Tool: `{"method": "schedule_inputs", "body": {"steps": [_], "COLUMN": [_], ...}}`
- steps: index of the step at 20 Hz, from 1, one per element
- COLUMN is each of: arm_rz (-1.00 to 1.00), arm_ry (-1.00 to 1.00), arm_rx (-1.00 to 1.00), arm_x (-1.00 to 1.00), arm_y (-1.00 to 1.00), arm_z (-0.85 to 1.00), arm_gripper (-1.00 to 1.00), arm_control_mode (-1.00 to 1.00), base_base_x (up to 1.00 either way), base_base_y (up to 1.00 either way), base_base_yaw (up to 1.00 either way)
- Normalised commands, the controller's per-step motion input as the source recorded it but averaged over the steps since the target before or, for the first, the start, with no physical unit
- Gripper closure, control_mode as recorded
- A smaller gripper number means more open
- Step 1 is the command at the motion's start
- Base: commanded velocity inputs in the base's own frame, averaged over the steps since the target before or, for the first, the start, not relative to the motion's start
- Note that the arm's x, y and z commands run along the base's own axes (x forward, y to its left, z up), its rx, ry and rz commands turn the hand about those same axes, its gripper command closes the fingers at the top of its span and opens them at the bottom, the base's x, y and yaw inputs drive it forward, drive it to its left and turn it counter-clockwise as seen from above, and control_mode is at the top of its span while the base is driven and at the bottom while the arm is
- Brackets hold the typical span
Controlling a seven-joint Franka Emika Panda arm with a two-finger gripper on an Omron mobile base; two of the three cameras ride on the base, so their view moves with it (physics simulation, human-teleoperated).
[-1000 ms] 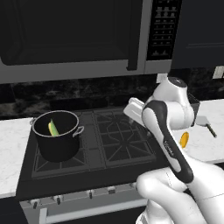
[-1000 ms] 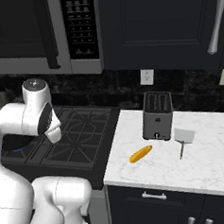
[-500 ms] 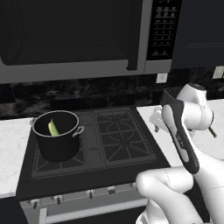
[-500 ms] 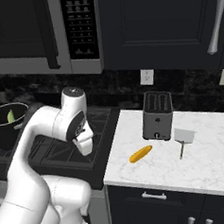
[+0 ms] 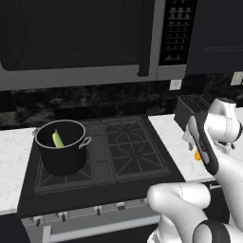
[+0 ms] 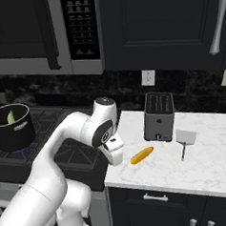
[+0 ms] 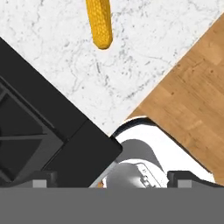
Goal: Put the corn and corn in the pot. Retrieve the spatula and lightly stir the vegetables in the pot.
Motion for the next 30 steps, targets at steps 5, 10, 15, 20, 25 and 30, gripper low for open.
{"method": "schedule_inputs", "body": {"steps": [5, 10, 15, 20, 25, 30], "arm_rz": [-0.03, 0.00, 0.00, 0.00, 0.00, 0.00], "arm_ry": [0.02, 0.00, 0.00, 0.00, 0.00, 0.00], "arm_rx": [-0.11, -0.08, -0.06, -0.06, 0.00, 0.00], "arm_x": [0.30, 0.40, 0.37, 0.52, 0.57, 0.50], "arm_y": [-0.65, -0.46, -0.31, -0.23, -0.26, -0.34], "arm_z": [-0.07, -0.20, -0.45, -0.30, -0.20, -0.29], "arm_gripper": [-1.00, -1.00, -1.00, -1.00, -1.00, -1.00], "arm_control_mode": [-1.00, -1.00, -1.00, -1.00, -1.00, -1.00], "base_base_x": [0.00, 0.00, 0.00, 0.00, 0.00, 0.00], "base_base_y": [0.00, 0.00, 0.00, 0.00, 0.00, 0.00], "base_base_yaw": [0.00, 0.00, 0.00, 0.00, 0.00, 0.00]}}
